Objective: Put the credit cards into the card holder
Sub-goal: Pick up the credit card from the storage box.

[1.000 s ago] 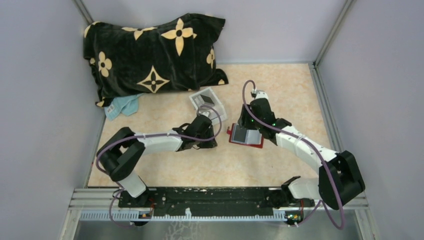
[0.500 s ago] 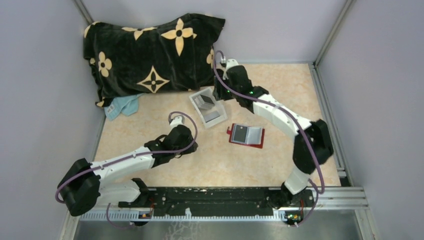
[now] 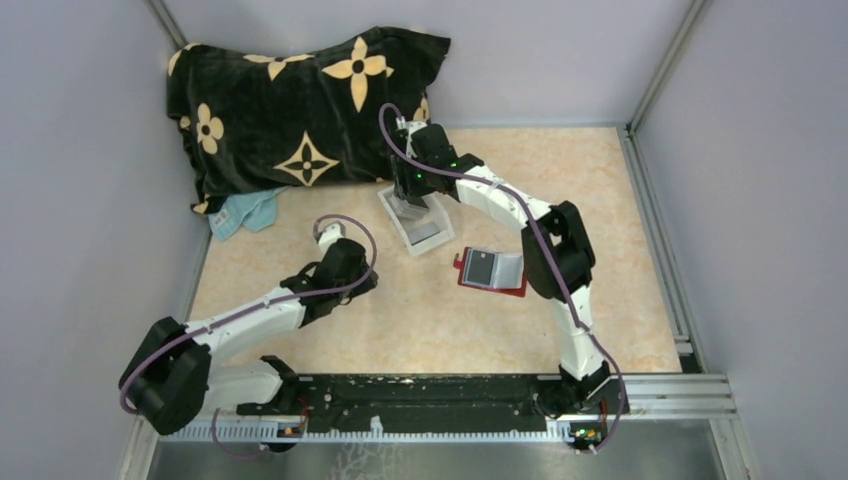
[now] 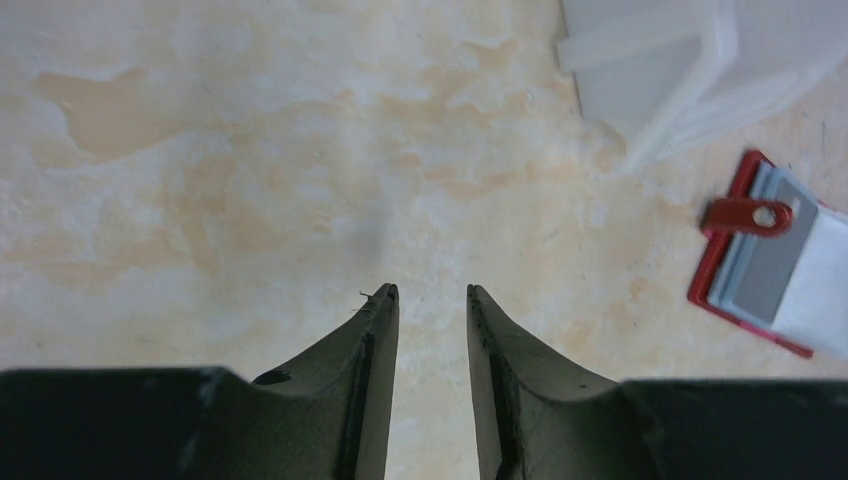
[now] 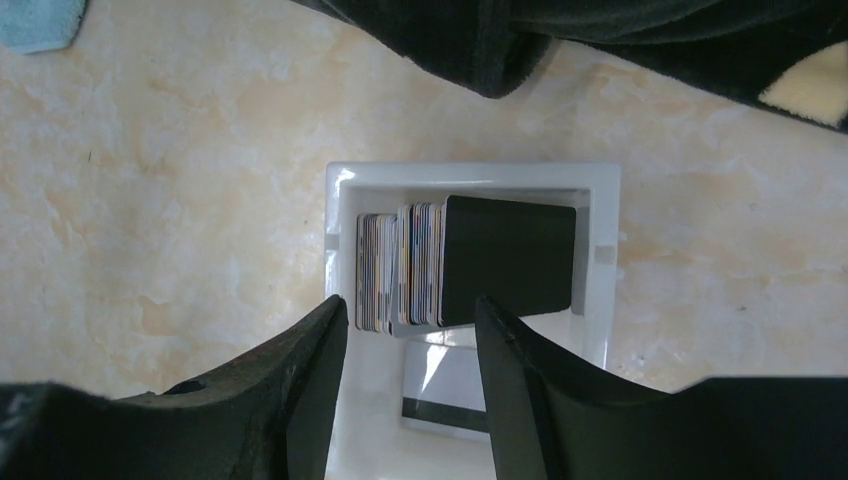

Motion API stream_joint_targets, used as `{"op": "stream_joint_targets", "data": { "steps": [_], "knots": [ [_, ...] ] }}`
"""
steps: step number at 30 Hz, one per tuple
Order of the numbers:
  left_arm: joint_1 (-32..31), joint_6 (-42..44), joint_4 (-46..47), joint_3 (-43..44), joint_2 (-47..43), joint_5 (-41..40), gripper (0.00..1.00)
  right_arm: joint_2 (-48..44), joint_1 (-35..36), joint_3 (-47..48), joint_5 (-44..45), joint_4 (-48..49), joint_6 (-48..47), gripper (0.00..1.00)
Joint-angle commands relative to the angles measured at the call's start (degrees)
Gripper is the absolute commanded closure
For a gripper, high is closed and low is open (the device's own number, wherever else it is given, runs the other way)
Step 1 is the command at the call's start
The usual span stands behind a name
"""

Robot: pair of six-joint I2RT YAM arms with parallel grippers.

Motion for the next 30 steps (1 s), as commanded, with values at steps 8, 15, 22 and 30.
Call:
{"op": "stream_joint_targets", "data": {
  "steps": [8,15,22,30],
  "knots": [
    [9.6,5.8,11.4,12.7,21.1,9.3,0.85,6.1,0.5,9.2,-1.1,-2.9,-2.3,0.49],
    [12.0,5.1,16.3,17.1,28.3,11.2,0.90,8.3,0.3,10.2,-1.1,-3.3,-2.9,0.49],
    [14.1,2.7,24.0,16.1,31.3,14.6,0.92,10.3,-0.3,11.3,-2.1,-3.7,-2.7,0.49],
    [15.2,0.4,28.6,17.6,35.2,20.1,0.92,11.5,-0.7,11.2,-3.0,-4.0,-2.4,0.50]
  ]
}}
